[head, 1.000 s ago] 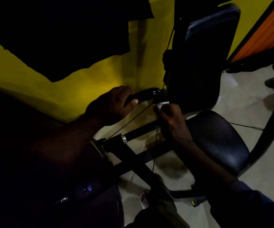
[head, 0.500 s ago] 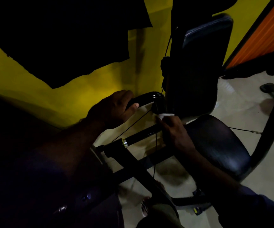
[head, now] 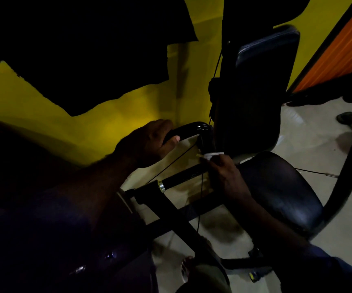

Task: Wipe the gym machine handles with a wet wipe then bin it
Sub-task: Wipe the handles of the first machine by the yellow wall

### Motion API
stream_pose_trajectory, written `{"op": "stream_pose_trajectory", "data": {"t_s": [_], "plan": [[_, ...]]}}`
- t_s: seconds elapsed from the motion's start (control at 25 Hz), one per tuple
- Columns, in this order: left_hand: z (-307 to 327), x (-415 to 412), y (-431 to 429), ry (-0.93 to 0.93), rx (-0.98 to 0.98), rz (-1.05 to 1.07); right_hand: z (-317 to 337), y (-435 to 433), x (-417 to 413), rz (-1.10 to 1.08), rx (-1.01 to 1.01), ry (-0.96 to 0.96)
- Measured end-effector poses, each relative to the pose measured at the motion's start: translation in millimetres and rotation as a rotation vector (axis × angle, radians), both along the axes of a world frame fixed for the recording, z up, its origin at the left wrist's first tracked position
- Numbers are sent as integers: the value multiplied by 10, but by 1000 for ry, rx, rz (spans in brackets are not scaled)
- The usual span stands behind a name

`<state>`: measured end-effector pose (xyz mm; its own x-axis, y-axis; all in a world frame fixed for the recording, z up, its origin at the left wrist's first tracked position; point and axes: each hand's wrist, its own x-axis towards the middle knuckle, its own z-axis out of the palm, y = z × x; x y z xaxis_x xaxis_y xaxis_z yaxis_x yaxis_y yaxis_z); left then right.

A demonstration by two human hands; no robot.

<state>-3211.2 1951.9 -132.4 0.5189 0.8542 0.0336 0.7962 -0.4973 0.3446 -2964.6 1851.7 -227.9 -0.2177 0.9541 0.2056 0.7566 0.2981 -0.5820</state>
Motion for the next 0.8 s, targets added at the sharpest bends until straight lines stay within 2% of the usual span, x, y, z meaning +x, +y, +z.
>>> {"op": "stream_pose_trajectory", "data": {"t_s": [0.12,0.2,0.28,0.36,0.44,0.56,0.64,0.72,0.8], "plan": [[-11,-1,-12,1,9,2,174,25,-11,-111,-96,88],[-15,-6,-4,8,23,-5,229,20,-87,-143,-21,45],[-14,-6,-2,3,16,-10,104,-84,-119,-140,-35,31],[-17,-1,1,-12,8,-14,35,-166,-225,-288,-193,227],[-10,-1,5,-13,19,-13,13,-165,-497,-453,-286,340],[-21,-3,-14,9,48,-9,147,-249,-1091,-302,-402,486],[-30,-8,-11,20,58,-16,157,-351,-1339,-189,-418,457],[-56,-12,0,35,37,-6,163,-382,-1214,-144,-341,370],[-65,-20,15,59,13,26,106,-322,-887,-193,-369,426]]}}
